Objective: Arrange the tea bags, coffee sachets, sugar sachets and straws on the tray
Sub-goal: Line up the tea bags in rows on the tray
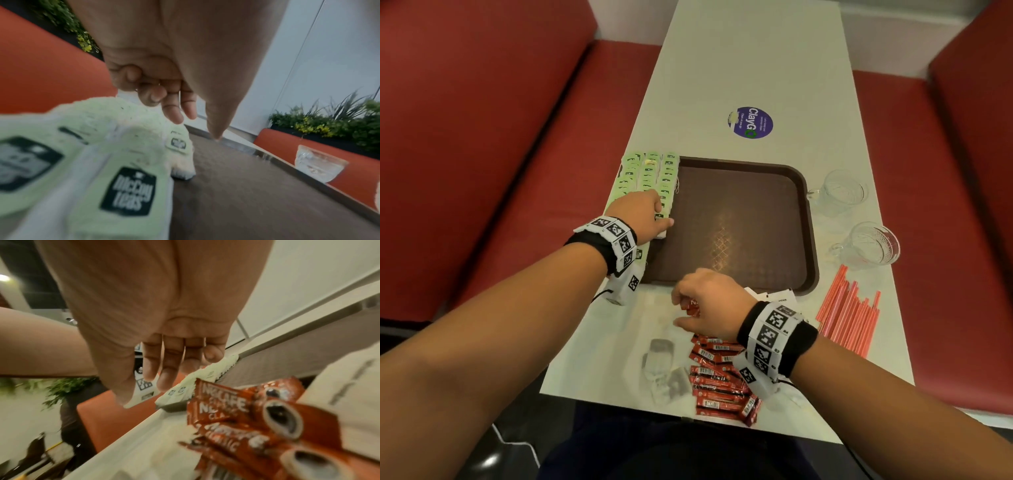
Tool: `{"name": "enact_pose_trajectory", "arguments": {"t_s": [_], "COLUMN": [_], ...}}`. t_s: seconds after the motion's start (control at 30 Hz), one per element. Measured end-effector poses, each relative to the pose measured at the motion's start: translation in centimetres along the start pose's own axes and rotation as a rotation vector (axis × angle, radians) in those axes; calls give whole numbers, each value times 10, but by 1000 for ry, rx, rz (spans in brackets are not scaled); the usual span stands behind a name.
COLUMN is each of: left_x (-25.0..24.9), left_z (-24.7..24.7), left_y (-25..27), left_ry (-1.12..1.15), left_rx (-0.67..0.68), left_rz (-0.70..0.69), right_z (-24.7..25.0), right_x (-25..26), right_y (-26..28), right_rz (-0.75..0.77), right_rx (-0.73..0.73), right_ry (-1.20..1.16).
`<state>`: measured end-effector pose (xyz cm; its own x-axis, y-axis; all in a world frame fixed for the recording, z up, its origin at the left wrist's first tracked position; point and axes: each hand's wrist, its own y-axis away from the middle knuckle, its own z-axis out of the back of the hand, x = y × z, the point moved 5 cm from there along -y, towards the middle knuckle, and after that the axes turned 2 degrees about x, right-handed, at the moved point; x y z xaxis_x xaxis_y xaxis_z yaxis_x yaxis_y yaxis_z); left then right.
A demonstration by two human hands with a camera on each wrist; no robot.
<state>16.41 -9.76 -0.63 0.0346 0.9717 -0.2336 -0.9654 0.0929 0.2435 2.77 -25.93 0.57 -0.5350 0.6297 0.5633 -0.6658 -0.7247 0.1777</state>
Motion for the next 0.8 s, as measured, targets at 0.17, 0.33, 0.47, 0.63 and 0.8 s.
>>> {"name": "enact_pose_trajectory", "arguments": {"t_s": [0.17,0.33,0.47,0.63,0.8], "left_x": [6,24,38,38,27], "left_z": [16,3,-14,-34,-47], "left_y": [58,116,148,173,182], "left_ry": [111,70,16,0,-28], "left_rx": [-81,39,146,247,307], "left_rz": [-79,-101,-145,-197,-266], "right_z": [-33,-69,-75,-69,-61], "right_x": [34,54,55,50,40], "right_y": [4,5,-1,-13,-27], "right_rz": [153,205,177,142,48], "right_rx": [206,420,369,314,333], "right_ry": [101,248,339,390,381]}}
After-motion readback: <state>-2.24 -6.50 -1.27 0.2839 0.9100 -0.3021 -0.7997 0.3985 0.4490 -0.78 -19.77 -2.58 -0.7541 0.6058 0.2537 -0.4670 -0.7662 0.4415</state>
